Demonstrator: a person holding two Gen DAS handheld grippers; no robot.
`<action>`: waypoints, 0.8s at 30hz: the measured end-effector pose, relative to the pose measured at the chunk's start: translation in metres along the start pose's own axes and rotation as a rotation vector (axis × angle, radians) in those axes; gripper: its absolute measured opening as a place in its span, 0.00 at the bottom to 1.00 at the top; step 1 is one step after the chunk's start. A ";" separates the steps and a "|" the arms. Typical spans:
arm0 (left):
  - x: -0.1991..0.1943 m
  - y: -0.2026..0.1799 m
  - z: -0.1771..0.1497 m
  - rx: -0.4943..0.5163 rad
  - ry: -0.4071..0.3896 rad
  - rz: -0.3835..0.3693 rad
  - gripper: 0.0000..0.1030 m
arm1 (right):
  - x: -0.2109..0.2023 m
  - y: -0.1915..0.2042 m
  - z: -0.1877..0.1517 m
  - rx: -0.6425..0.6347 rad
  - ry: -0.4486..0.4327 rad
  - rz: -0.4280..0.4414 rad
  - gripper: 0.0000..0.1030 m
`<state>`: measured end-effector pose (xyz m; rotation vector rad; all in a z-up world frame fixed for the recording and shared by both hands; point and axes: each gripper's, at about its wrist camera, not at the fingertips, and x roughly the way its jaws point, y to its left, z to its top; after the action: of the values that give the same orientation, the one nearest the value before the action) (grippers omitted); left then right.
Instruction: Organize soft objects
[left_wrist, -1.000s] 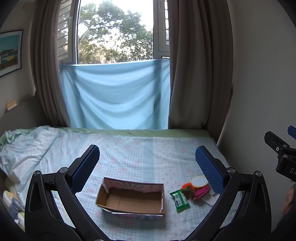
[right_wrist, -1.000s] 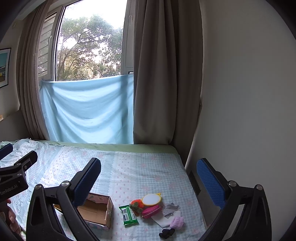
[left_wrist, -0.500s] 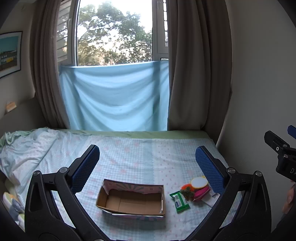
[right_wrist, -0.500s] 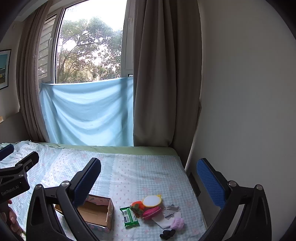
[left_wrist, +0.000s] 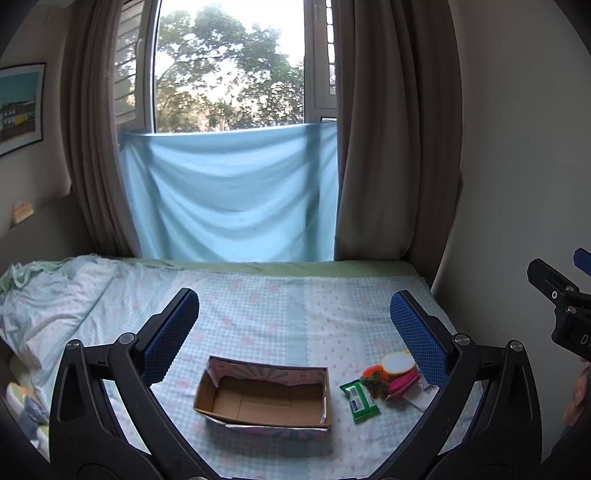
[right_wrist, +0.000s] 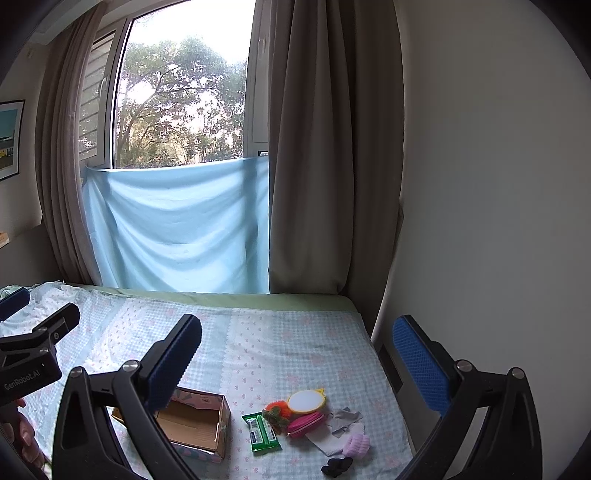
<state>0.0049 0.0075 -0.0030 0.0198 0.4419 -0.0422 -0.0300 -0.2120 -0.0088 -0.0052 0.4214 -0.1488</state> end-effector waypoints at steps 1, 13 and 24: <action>0.000 0.000 -0.001 0.001 0.002 0.000 1.00 | 0.001 0.000 -0.001 0.002 0.003 0.001 1.00; 0.054 -0.003 -0.013 -0.001 0.131 -0.036 1.00 | 0.050 -0.015 -0.009 0.025 0.120 -0.025 1.00; 0.159 -0.072 -0.089 -0.025 0.374 -0.050 1.00 | 0.183 -0.065 -0.051 0.090 0.314 0.063 1.00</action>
<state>0.1071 -0.0675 -0.1521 -0.0081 0.8170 -0.0827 0.1045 -0.3011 -0.1276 0.1214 0.7270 -0.1068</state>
